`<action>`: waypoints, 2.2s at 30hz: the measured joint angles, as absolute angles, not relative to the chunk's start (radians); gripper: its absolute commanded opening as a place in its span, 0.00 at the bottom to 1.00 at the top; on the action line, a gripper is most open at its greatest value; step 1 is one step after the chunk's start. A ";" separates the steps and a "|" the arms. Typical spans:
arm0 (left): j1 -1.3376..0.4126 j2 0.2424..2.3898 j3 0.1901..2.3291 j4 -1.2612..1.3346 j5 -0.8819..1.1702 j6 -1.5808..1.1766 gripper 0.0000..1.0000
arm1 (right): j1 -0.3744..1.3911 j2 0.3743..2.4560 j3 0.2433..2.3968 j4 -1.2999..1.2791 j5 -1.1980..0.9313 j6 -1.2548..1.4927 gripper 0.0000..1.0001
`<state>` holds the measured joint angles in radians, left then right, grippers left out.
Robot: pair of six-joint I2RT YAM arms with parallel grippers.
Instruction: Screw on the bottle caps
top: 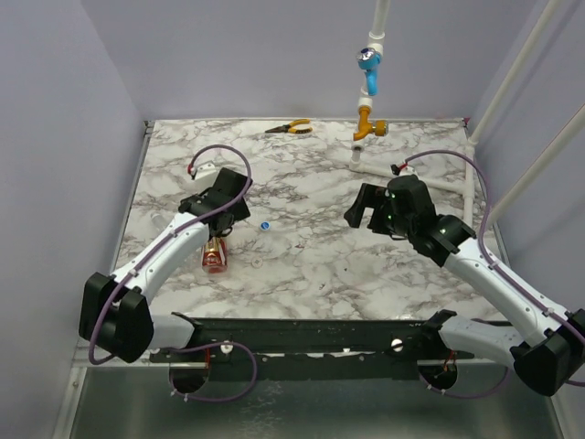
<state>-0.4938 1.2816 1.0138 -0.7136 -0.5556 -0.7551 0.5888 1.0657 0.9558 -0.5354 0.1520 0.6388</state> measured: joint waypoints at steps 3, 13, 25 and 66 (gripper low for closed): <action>-0.376 1.329 1.003 -0.680 -0.531 -0.757 0.99 | 0.589 1.065 0.948 -0.517 0.136 0.639 1.00; -0.204 1.480 1.002 -0.576 -0.419 -0.720 0.99 | 0.589 1.035 0.934 -0.508 0.114 0.638 1.00; -0.205 1.549 0.922 -0.518 -0.335 -0.762 0.99 | 0.589 1.020 0.888 -0.487 0.103 0.638 1.00; -0.297 1.264 0.966 -0.720 -0.422 -0.689 0.49 | 1.078 1.943 1.346 -0.308 0.198 0.570 0.58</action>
<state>-0.2966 1.2636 0.9665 -0.7197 -0.4221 -0.6888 1.0782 1.9427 1.3457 -0.3080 0.1978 0.5701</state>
